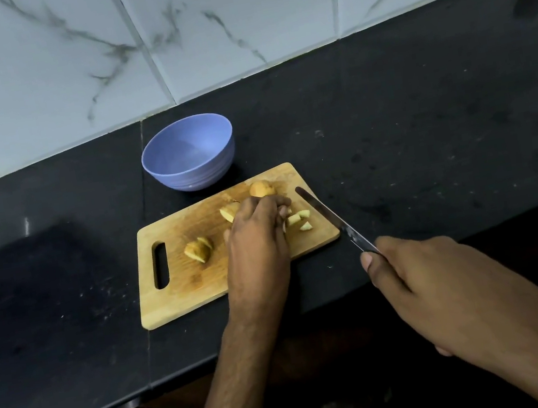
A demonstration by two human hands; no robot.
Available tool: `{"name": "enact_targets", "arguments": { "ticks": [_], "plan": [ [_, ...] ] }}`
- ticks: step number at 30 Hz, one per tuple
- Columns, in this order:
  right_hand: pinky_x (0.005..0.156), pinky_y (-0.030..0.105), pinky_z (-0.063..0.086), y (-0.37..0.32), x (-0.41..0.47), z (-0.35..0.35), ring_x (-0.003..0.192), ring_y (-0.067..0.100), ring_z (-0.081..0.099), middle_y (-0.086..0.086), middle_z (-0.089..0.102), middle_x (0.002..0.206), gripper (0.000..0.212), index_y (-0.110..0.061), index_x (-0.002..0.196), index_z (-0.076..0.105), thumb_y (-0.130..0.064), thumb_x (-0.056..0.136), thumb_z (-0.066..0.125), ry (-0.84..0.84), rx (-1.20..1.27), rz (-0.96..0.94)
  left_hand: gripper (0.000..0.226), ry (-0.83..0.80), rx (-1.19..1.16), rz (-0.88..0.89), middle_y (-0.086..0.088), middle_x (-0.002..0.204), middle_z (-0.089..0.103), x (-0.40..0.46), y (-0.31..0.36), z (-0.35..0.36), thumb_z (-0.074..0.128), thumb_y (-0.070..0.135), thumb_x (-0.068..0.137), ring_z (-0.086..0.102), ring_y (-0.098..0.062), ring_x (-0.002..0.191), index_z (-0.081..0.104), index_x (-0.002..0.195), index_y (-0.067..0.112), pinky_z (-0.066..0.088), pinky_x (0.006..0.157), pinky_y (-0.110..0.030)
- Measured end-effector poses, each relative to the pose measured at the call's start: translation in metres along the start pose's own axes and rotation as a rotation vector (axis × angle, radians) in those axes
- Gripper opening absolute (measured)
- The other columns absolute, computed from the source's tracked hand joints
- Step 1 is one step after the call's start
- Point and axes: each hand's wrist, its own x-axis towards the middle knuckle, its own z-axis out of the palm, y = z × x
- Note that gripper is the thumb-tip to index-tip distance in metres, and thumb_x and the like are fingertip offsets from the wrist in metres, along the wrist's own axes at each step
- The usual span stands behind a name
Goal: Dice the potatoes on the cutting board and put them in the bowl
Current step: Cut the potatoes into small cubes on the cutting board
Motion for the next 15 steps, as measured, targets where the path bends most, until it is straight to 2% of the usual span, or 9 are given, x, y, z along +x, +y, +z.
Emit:
{"name": "enact_targets", "arguments": {
  "ticks": [4,7,10,15],
  "plan": [
    [0.044,0.016,0.037,-0.004,0.003,0.003,0.041,-0.013,0.051,-0.003,0.054,0.064,0.036,-0.034,0.073,0.029,-0.052,0.102,0.019,-0.005,0.003,-0.012,0.021,0.060,-0.053,-0.011,0.014,0.105,0.059,-0.004,-0.001,-0.005,0.050,0.022,0.105,0.054,0.001,0.096,0.069,0.113,0.021,0.050,0.088,-0.036],
    [0.047,0.017,0.043,-0.008,0.002,0.005,0.041,0.003,0.053,-0.004,0.055,0.062,0.033,-0.035,0.078,0.035,-0.052,0.101,0.018,-0.007,-0.007,-0.040,0.019,0.114,-0.087,-0.018,0.013,0.104,0.060,-0.008,-0.004,-0.011,0.052,0.020,0.105,0.056,0.001,0.097,0.069,0.111,0.020,0.047,0.086,-0.024],
    [0.047,0.016,0.040,-0.013,0.002,0.008,0.043,0.003,0.052,-0.005,0.056,0.064,0.034,-0.034,0.084,0.039,-0.053,0.101,0.017,0.011,-0.035,-0.059,0.016,0.167,-0.112,-0.042,0.012,0.106,0.062,-0.013,-0.009,-0.021,0.057,0.017,0.102,0.056,0.003,0.100,0.070,0.111,0.019,0.040,0.083,-0.006],
    [0.048,0.017,0.041,-0.027,0.005,0.016,0.042,0.004,0.052,-0.006,0.056,0.065,0.032,-0.034,0.085,0.040,-0.052,0.102,0.019,-0.001,-0.011,-0.115,0.015,0.296,-0.094,-0.105,0.009,0.104,0.063,-0.024,-0.023,-0.043,0.071,0.015,0.094,0.057,0.001,0.097,0.072,0.109,0.016,0.039,0.078,-0.003]
  ]
}}
